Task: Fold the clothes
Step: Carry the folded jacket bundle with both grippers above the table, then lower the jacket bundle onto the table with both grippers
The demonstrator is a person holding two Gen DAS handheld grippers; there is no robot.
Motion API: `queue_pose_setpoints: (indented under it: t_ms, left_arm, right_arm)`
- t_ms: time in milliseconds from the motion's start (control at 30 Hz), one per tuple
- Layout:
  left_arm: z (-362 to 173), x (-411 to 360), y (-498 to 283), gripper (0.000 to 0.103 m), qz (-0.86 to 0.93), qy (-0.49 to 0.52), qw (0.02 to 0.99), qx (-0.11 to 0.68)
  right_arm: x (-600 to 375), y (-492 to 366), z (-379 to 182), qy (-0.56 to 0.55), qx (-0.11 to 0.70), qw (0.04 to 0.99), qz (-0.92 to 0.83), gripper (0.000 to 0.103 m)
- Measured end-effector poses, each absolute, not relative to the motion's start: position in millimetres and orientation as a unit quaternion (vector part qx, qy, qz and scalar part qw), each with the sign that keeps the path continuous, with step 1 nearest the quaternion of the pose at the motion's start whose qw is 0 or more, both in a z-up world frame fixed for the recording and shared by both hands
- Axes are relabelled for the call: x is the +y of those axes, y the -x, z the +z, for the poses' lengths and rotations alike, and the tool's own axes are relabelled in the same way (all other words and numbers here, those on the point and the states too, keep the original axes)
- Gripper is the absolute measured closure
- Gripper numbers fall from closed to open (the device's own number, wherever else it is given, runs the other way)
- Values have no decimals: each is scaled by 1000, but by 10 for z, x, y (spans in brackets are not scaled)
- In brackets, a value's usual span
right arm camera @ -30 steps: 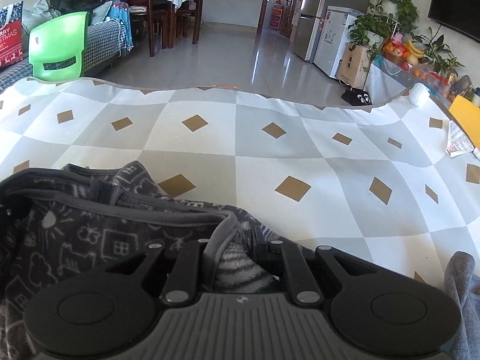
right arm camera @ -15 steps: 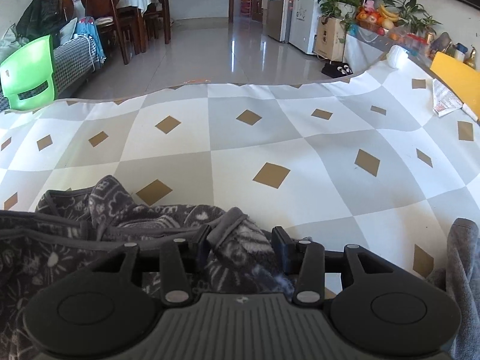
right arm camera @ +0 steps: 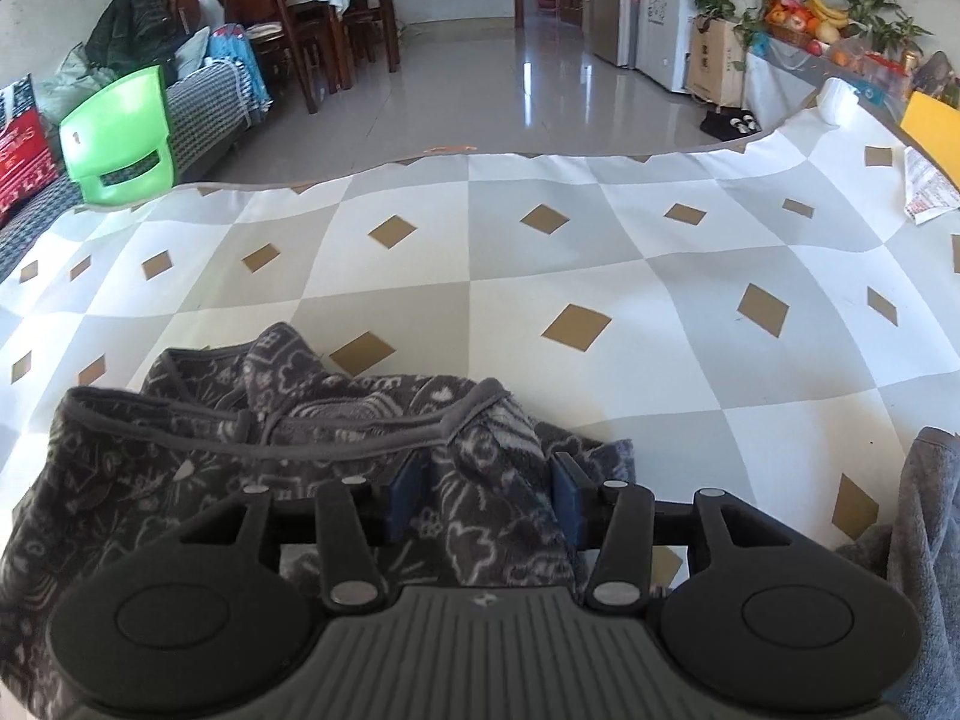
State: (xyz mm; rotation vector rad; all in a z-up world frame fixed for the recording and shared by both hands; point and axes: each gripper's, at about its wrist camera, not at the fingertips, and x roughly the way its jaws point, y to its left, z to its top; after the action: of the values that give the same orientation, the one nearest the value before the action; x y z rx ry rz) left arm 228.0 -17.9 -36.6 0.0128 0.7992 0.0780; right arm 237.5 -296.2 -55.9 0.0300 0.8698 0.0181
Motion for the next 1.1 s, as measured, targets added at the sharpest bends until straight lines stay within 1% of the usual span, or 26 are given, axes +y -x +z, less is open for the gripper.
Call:
queue_pose_setpoints:
  t_ms: [133, 300, 467, 667, 767, 800, 833, 867, 933, 967, 1000, 1100]
  left_arm:
    - [-472, -303, -2084, 4, 39, -50, 915, 398]
    - [-553, -253, -2022, 4, 30, -44, 915, 401]
    - [-710, -249, -2059, 4, 25, -66, 910, 408]
    - [-833, -208, -2105, 4, 6, -46, 908, 417]
    - [-899, -206, -2148, 4, 18, -53, 905, 422]
    - [-933, -198, -2164, 5, 21, -53, 903, 425]
    - [-965, -191, -2181, 10, 28, -56, 902, 428]
    - [-996, -184, -2198, 25, 36, -58, 900, 431]
    - [-1040, -148, -2240, 43, 64, -63, 896, 435]
    - [-1038, -82, -2255, 47, 78, -49, 896, 433]
    - [-1038, -13, -2271, 47, 92, -35, 896, 432]
    - [-1057, 162, -2311, 48, 126, -10, 892, 434]
  right_arm:
    - [-2990, -2200, -575, 11, 423, 906, 29, 55]
    - [-3196, -2073, -610, -1, 432, 902, 14, 54]
    - [-3302, -2021, -623, 6, 432, 902, 21, 52]
    - [-3294, -2063, -746, -7, 451, 892, 33, 52]
    - [-3255, -2093, -776, 3, 453, 891, 15, 55]
    - [-3250, -2105, -790, 4, 457, 889, 12, 61]
    - [-3256, -2114, -801, -2, 459, 888, 12, 67]
    - [-3264, -2122, -812, -9, 462, 887, 13, 70]
    - [-3261, -2132, -814, -3, 457, 889, 1, 76]
    - [-3256, -2134, -807, 6, 450, 893, -11, 78]
    - [-3254, -2138, -798, 15, 443, 896, -24, 83]
    - [-3280, -2162, -799, 24, 427, 903, -49, 87]
